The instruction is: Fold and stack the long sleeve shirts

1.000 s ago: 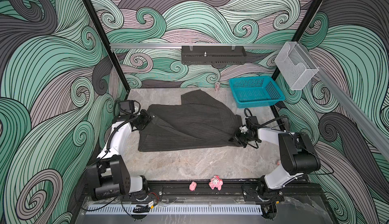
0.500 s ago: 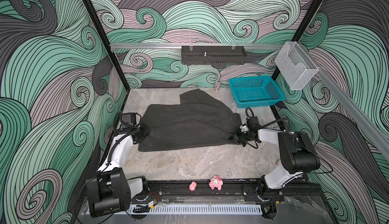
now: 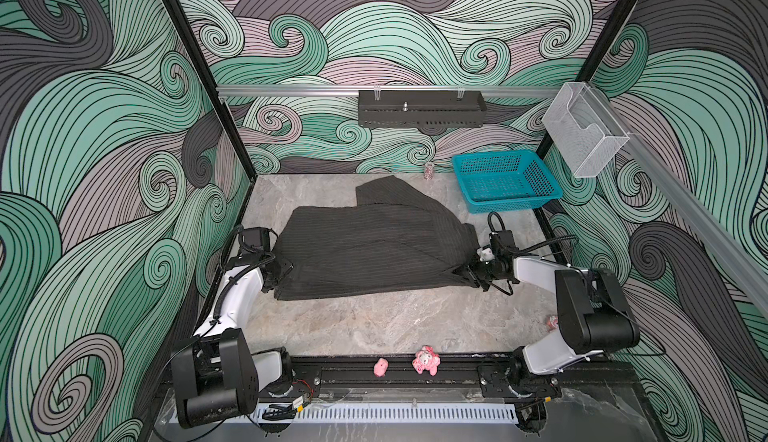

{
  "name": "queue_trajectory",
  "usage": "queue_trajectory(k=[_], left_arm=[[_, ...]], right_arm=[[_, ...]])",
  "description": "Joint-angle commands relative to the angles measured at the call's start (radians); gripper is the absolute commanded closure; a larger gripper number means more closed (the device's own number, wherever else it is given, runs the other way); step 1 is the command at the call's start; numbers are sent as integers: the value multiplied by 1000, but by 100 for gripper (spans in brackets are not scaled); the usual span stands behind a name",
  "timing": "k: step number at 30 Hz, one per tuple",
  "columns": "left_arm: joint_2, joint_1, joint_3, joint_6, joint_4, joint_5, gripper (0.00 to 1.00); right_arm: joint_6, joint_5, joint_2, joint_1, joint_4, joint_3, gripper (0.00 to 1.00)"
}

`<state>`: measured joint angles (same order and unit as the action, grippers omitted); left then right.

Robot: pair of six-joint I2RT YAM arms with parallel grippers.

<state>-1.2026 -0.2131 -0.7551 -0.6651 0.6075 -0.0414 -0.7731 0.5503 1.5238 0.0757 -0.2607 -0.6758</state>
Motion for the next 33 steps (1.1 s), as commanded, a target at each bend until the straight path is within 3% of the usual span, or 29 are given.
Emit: queue_trajectory(k=[1, 5, 7, 16, 22, 27, 33], left_arm=[[39, -8, -66, 11, 89, -12, 48], [83, -8, -103, 36, 106, -100, 44], [82, 3, -93, 19, 59, -186, 49], [-202, 90, -83, -46, -54, -346, 60], [-268, 87, 0, -77, -57, -315, 63], [-240, 81, 132, -105, -62, -275, 63], [-30, 80, 327, -204, -67, -222, 63]], right_arm=[[81, -77, -126, 42, -239, -70, 61], [110, -120, -219, 91, -340, -156, 59], [104, -124, -209, 117, -328, -195, 63], [48, -72, 121, 192, -134, -299, 82], [47, -76, 227, 196, -73, -204, 83], [55, -93, 184, 196, -65, -73, 83], [49, -105, 65, 203, -75, 64, 83]])
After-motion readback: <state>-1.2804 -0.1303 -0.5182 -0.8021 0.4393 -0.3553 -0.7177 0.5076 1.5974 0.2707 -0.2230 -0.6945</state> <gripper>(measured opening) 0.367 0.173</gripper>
